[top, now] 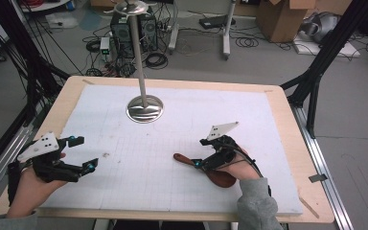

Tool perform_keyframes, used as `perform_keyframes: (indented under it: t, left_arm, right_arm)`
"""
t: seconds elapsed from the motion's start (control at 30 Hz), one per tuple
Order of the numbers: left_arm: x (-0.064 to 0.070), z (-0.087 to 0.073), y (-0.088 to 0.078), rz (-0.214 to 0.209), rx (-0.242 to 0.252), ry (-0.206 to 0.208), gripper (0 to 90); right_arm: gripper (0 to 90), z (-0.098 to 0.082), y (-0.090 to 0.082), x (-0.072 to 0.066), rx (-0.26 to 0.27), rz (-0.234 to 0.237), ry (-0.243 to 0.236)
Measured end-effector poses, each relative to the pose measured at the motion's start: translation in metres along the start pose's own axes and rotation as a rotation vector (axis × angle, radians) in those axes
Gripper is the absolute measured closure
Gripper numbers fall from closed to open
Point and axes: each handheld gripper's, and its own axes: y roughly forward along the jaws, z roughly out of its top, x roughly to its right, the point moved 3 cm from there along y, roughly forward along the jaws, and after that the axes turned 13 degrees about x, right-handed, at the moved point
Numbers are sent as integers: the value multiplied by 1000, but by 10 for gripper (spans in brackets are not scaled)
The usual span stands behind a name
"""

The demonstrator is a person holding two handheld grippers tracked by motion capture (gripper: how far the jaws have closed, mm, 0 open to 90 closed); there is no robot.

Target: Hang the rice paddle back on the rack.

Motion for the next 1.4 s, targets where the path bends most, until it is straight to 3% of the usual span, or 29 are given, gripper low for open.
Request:
perform_keyframes:
  t: [0.1, 0.27, 0.53, 0.73, 1.07, 1.3, 1.4]
  left_arm:
    - [-1, 0, -1, 16, 9, 12, 51]
    - [-1, 2, -2, 8, 26, 8, 51]
    - [-2, 1, 2, 7, 22, 17, 51]
    - [-2, 0, 1, 0, 18, 16, 51]
    - [-2, -3, 2, -2, 8, 0, 51]
    - [-2, -3, 2, -4, 3, -2, 51]
    - [-1, -2, 2, -27, 18, -23, 51]
  right_arm:
    - [146, 0, 0, 0, -12, -1, -2]
    - [146, 0, 0, -2, -45, -8, -6]
    - [152, -1, 5, -8, -126, -27, -49]
    - [167, -3, 9, -8, -157, -29, -44]
    - [314, -6, 12, -9, -207, -6, -54]
    - [369, -10, 15, -11, -247, 13, -60]
    - [395, -12, 16, -11, -268, 19, -60]
